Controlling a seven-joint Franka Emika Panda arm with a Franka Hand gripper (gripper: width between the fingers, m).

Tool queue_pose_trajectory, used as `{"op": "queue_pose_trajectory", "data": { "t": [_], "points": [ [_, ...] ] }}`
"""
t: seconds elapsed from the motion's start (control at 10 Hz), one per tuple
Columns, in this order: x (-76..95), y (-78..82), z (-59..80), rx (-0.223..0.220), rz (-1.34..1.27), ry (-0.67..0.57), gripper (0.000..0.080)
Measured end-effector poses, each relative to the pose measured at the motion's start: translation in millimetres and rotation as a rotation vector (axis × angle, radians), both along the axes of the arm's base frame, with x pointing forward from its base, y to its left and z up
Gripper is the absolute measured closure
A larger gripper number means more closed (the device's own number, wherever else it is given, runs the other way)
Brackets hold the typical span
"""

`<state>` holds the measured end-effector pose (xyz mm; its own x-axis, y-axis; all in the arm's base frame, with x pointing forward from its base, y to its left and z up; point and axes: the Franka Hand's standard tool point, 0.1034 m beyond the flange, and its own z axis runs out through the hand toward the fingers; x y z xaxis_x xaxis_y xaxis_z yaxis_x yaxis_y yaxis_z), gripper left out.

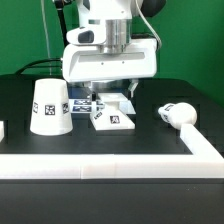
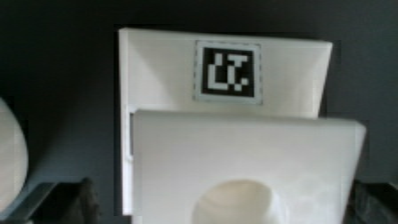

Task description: Assemble lamp

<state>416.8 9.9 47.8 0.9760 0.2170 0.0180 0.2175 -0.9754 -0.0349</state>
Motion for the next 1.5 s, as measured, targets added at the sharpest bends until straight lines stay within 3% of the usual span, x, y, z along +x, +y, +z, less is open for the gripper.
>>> {"op": "queue_pose_trajectory", "data": {
  "t": [0.4,0.5,0.6,1.2,1.5],
  "points": [
    [-1.6,-0.5,-3.4,0.001,0.008,0.011,0.0100],
    [0.5,-1.6,-2.5,0.001,0.009,0.008,0.0215],
    [0.7,-1.4,-2.4,0.001,0.010,0.007,0.0265],
    [1.8,-0.2,-2.5,0.002,0.005,0.007,0.0265],
    [36.7,17.8,-1.9,0.010,-0.017,-0.023,0.0264]
  ]
}}
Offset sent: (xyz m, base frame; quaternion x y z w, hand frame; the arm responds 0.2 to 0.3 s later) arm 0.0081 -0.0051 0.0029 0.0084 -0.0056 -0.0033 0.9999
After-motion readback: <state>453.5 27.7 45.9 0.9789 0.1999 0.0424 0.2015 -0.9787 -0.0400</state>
